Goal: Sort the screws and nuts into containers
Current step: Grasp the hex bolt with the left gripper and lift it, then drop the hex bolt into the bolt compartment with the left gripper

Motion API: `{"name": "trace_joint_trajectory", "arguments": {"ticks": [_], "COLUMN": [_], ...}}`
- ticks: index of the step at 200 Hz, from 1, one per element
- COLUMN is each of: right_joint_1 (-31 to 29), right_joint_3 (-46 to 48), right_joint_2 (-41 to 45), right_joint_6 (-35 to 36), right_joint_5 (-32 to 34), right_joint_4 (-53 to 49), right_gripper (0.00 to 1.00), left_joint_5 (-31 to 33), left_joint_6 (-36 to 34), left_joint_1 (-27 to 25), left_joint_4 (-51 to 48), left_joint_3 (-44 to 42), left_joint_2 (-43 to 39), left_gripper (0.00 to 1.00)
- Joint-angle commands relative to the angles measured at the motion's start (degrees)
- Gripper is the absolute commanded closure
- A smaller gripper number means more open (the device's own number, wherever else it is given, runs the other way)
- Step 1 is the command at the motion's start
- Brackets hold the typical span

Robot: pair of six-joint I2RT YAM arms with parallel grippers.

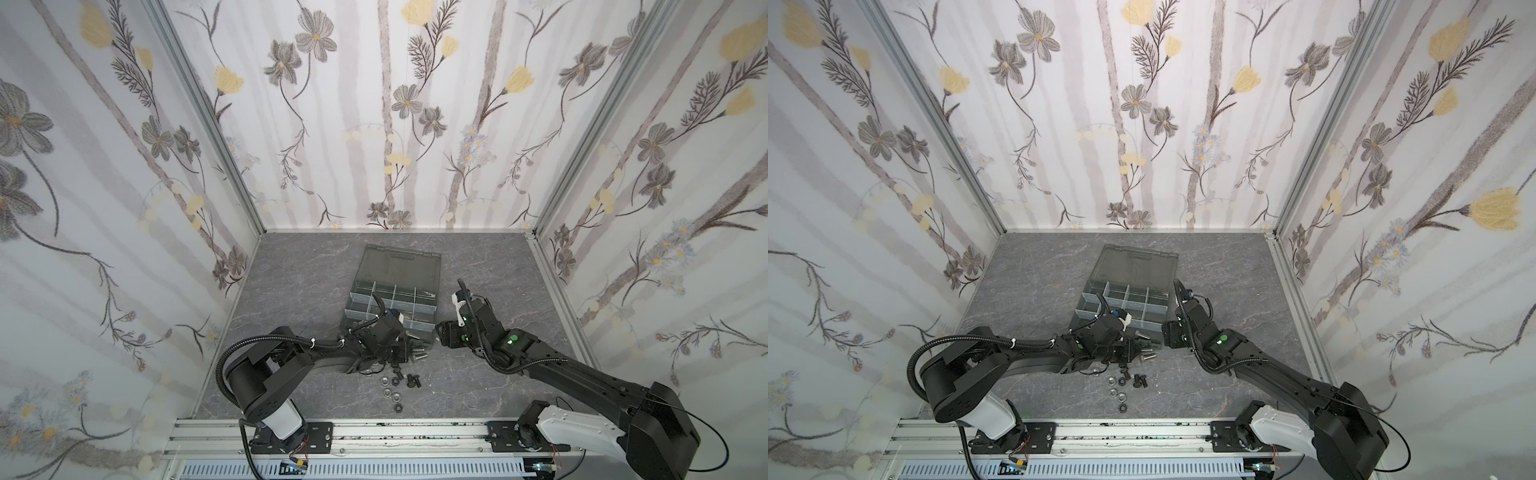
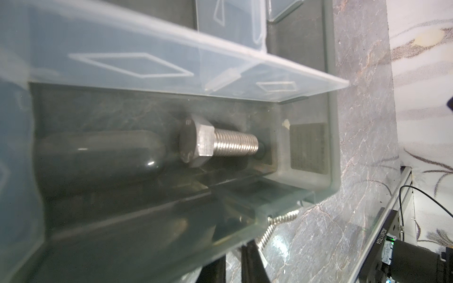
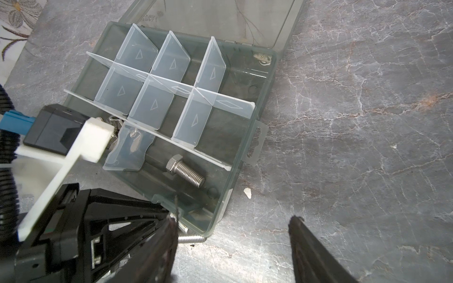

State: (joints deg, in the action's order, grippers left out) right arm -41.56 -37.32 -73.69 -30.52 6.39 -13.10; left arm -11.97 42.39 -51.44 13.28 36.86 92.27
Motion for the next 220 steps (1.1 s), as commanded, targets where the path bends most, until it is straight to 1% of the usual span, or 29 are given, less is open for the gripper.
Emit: {"name": "trace_joint_trajectory", "arguments": {"ticks": [1, 34, 137, 180, 194, 220], "right_joint_1": [0.0, 0.1, 0.7, 0.9, 0.8, 0.9], "right_joint_3": [0.2, 0.4, 0.1, 0.7, 0.8, 0.7], "right_joint_2": [0.4, 0.5, 0.9, 1.3, 1.2, 1.1], "right_joint_6": [-0.6, -0.6, -0.3, -0.5, -0.5, -0.5], "right_joint_5": [0.9, 0.9, 1.4, 1.5, 1.5, 1.4], "right_joint_4": [0.8, 0.8, 0.5, 0.5, 0.6, 0.6], "right_gripper": [0.29, 0.28, 0.28, 0.28, 0.28, 0.28], "left_joint_5": [-2.1, -3.6, -3.6, -0.9, 0.0, -0.4], "left_joint_6": [-0.6, -1.0, -2.0, -2.5, -2.8, -2.7], "left_joint_1": [-0.2, -0.6, -0.3, 2.3, 3.8, 6.2], "left_joint_4": [-1.5, -1.6, -1.8, -1.8, -1.8, -1.7], "left_joint_3": [0.4, 0.5, 4.0, 5.1, 5.1, 5.2], "left_joint_2": [-0.5, -1.5, -5.9, -7.8, -7.4, -5.7], "left_gripper": [0.94, 0.95, 0.96, 0.96, 0.96, 0.96]}}
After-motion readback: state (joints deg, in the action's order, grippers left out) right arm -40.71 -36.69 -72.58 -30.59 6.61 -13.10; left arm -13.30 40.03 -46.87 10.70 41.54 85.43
